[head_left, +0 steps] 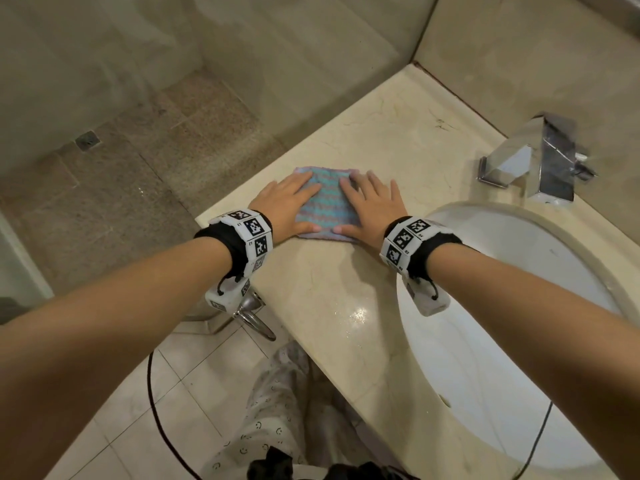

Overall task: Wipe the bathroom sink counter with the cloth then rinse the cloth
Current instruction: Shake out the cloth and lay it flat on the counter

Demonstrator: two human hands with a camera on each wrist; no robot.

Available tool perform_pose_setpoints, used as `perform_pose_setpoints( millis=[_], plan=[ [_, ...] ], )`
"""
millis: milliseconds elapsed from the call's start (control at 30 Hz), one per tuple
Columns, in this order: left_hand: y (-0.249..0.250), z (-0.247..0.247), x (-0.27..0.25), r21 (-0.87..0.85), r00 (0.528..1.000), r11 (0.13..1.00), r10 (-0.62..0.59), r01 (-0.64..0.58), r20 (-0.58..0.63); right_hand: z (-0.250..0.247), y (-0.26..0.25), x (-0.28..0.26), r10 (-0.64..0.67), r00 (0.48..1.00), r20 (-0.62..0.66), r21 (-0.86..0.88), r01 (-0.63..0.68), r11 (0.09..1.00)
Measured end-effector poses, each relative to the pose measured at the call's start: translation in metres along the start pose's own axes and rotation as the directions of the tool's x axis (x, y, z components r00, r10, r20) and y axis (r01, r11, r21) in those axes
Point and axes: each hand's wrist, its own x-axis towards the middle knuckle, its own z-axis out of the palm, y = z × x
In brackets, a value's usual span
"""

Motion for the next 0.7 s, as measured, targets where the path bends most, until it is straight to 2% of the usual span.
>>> perform_pose_setpoints(
  millis=[100,200,267,300,367,433,500,567,633,700],
  plan=[
    [-0.002,-0.002,0.000,0.088,0.988,0.996,-0.034,0.021,0.148,0.008,0.006,0.001,0.038,0.995,0.095,-0.076,-0.031,0.997],
    [-0.001,-0.004,0.003,0.154,0.982,0.988,-0.037,0.008,0.186,0.007,0.005,0.004,0.063,0.989,0.132,-0.101,-0.049,0.994],
    [-0.001,-0.008,0.004,0.128,0.982,0.992,-0.031,0.007,0.188,0.002,0.003,0.003,0.060,0.994,0.096,-0.058,-0.054,0.997],
    [-0.001,-0.010,0.004,0.083,0.986,0.997,-0.023,0.009,0.164,-0.001,0.002,0.002,0.062,0.998,0.024,-0.022,-0.061,0.998],
    [-0.004,-0.013,0.004,-0.052,1.000,0.999,-0.007,0.008,0.029,-0.007,0.001,-0.001,0.111,0.979,-0.171,0.095,-0.096,0.991],
    [-0.006,-0.015,0.002,-0.138,0.993,0.990,-0.009,-0.008,-0.121,-0.011,0.001,-0.004,0.215,0.949,-0.229,0.219,-0.165,0.962],
    [-0.009,-0.017,0.001,-0.123,0.986,0.992,-0.009,-0.012,-0.168,-0.014,0.001,-0.004,0.346,0.924,-0.160,0.377,-0.267,0.887],
    [-0.009,-0.019,0.002,-0.047,0.995,0.998,0.031,-0.036,-0.098,-0.020,0.002,-0.002,0.443,0.894,-0.072,0.519,-0.345,0.782],
    [-0.009,-0.020,0.004,-0.032,0.999,0.998,0.049,-0.049,-0.013,-0.024,-0.001,0.000,0.479,0.878,0.007,0.569,-0.397,0.720],
    [-0.010,-0.021,0.009,-0.052,0.999,0.998,0.041,-0.040,0.023,-0.026,-0.007,0.004,0.479,0.875,0.071,0.592,-0.424,0.686]
  ],
)
